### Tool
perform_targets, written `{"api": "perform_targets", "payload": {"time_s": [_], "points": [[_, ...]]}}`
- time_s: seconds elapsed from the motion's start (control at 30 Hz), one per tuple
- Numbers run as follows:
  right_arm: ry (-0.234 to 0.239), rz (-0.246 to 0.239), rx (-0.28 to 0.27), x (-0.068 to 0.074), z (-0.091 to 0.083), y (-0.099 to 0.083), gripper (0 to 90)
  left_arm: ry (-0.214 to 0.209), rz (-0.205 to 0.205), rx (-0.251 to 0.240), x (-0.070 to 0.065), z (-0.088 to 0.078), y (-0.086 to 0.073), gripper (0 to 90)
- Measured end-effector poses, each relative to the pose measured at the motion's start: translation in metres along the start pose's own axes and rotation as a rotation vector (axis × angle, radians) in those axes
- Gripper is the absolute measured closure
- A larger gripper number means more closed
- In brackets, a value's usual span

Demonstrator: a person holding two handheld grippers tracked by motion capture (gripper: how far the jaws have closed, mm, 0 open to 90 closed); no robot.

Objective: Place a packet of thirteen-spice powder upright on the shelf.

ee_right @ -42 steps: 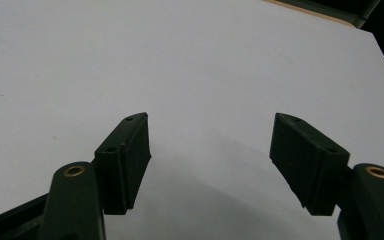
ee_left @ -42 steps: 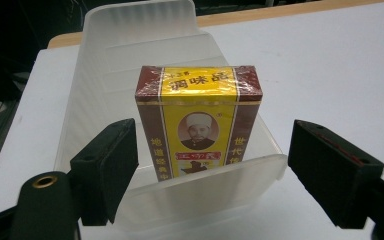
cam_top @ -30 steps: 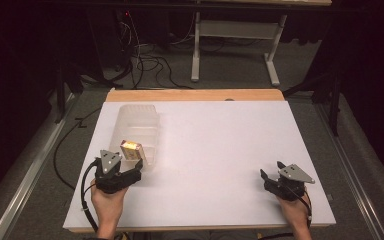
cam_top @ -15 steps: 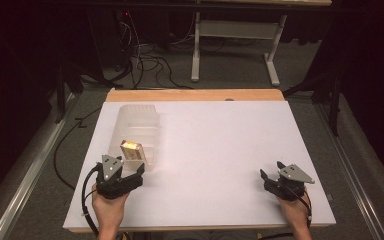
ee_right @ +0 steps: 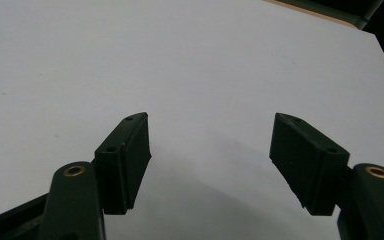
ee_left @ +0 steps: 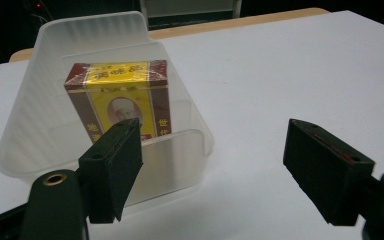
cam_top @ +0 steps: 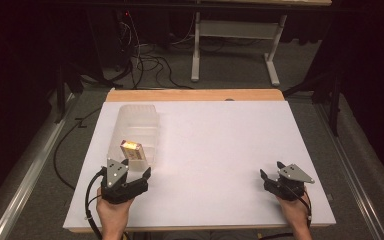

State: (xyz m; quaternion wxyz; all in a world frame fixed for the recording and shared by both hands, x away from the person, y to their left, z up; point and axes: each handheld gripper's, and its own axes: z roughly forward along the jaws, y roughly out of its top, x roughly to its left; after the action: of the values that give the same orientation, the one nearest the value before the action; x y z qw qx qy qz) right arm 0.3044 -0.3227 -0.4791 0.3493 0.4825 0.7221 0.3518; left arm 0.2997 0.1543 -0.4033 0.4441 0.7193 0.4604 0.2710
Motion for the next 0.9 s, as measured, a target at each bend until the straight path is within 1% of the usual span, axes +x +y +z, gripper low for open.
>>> {"api": "perform_targets", "payload": {"time_s": [0.13, 0.3, 0.5, 0.7, 0.9], "points": [[-0.001, -0.004, -0.002, 0.000, 0.000, 0.000, 32.9, -0.011, 0.002, -0.003, -0.003, 0.000, 0.001, 24.3], [-0.002, -0.001, -0.006, 0.000, 0.000, 0.000, 32.9, -0.029, 0.016, -0.008, -0.009, 0.001, 0.002, 24.5], [-0.001, 0.000, -0.005, 0.000, 0.000, 0.000, 32.8, -0.053, 0.025, -0.010, -0.015, 0.006, 0.003, 24.7], [-0.001, 0.003, -0.005, 0.000, 0.000, 0.000, 32.7, -0.069, 0.030, -0.006, -0.018, 0.008, 0.003, 25.1], [-0.002, -0.003, -0.005, 0.000, 0.000, 0.000, 32.5, -0.088, 0.035, -0.003, -0.023, 0.013, 0.003, 25.2]]}}
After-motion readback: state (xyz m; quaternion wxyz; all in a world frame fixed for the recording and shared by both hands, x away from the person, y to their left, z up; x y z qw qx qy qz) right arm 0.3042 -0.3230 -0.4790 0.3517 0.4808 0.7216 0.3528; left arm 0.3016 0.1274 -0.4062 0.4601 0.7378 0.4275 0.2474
